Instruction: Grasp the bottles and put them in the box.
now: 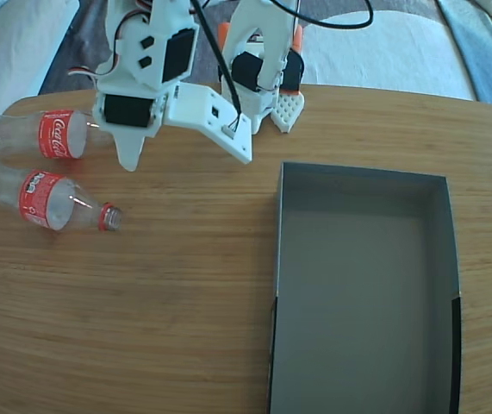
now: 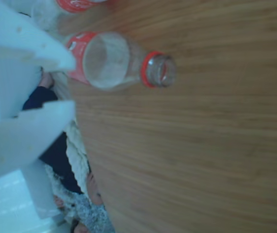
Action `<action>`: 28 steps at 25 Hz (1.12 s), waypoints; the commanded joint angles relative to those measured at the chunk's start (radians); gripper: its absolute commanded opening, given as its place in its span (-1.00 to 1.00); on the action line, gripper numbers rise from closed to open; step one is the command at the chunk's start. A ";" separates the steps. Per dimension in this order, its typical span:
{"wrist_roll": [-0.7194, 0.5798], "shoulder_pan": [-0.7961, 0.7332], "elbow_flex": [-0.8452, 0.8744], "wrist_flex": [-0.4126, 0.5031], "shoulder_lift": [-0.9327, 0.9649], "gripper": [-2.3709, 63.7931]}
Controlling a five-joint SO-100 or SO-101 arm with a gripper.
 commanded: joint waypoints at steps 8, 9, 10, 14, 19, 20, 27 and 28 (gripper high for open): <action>-0.005 0.133 -0.229 0.054 -0.150 -0.82; -0.005 0.156 -0.233 0.058 -0.169 -0.82; -0.005 0.175 -0.233 0.064 -0.184 -0.82; -0.012 0.207 -0.229 0.066 -0.219 -0.81; -0.006 0.239 -0.224 0.066 -0.316 -0.44; -0.006 0.247 -0.227 0.066 -0.328 -0.34; -0.006 0.249 -0.210 0.067 -0.367 0.21; -0.006 0.250 -0.212 0.067 -0.376 0.22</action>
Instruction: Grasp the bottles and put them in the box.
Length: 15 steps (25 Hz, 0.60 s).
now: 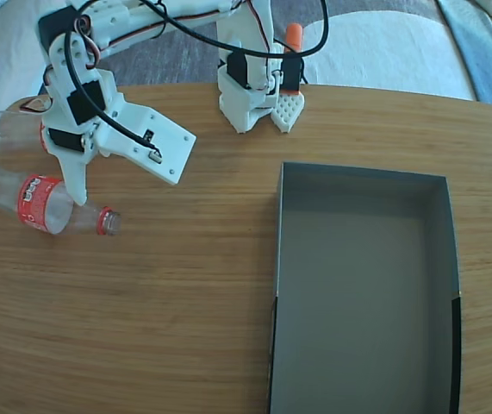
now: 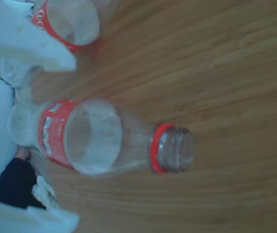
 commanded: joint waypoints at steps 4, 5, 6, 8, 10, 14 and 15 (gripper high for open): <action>0.006 0.006 -0.031 0.005 -0.040 0.21; 0.017 0.006 -0.026 0.006 -0.048 0.21; 0.046 0.008 -0.026 0.006 -0.058 0.21; 0.094 0.008 -0.026 0.006 -0.078 0.22; 0.098 0.005 -0.028 0.006 -0.098 0.22; 0.117 0.005 -0.043 -0.002 -0.143 0.22; 0.129 0.000 -0.043 -0.006 -0.155 0.22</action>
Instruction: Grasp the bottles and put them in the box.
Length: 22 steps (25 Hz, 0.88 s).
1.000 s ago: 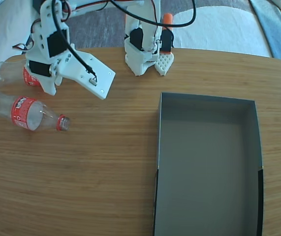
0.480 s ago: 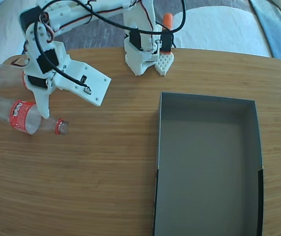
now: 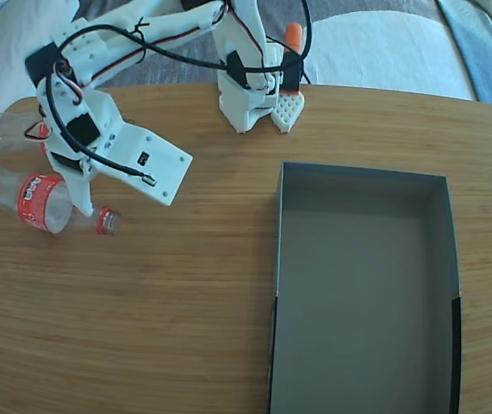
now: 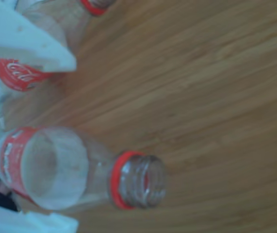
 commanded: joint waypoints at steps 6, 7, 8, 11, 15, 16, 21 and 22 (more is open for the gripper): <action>0.046 -0.018 -0.110 -0.006 -0.058 0.23; 0.046 -0.018 -0.127 -0.006 -0.067 0.23; 0.040 -0.018 -0.144 -0.005 -0.078 0.23; 0.034 -0.014 -0.190 0.005 -0.110 0.23; -0.014 -0.012 -0.193 0.006 -0.137 0.23; -0.029 -0.012 -0.190 0.006 -0.143 0.23; -0.094 0.005 -0.202 -0.009 -0.204 0.23; -0.109 0.011 -0.202 -0.015 -0.216 0.23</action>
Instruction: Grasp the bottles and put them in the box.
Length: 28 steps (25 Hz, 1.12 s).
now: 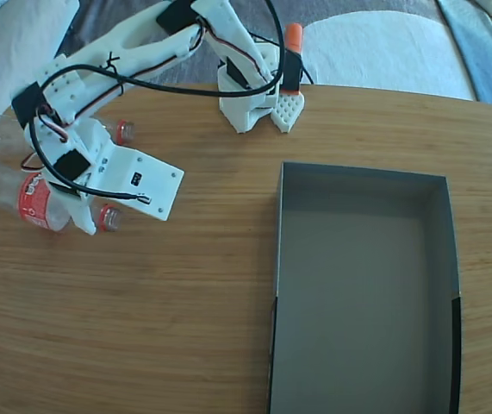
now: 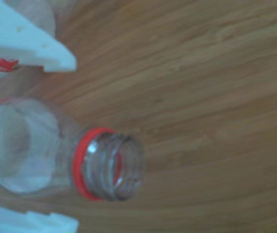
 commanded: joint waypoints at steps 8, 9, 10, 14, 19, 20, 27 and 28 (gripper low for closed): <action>-0.098 0.048 -0.051 -0.029 -0.037 0.23; -0.106 0.044 -0.051 -0.038 -0.037 0.23; -0.106 0.043 -0.051 -0.052 -0.037 0.23; -0.106 0.040 -0.051 -0.092 -0.037 0.23; -0.106 0.044 -0.040 -0.120 -0.038 0.45; -0.106 0.044 -0.038 -0.120 -0.038 0.47; -0.107 0.043 -0.051 -0.110 -0.087 0.50; -0.107 0.040 -0.051 -0.110 -0.100 0.50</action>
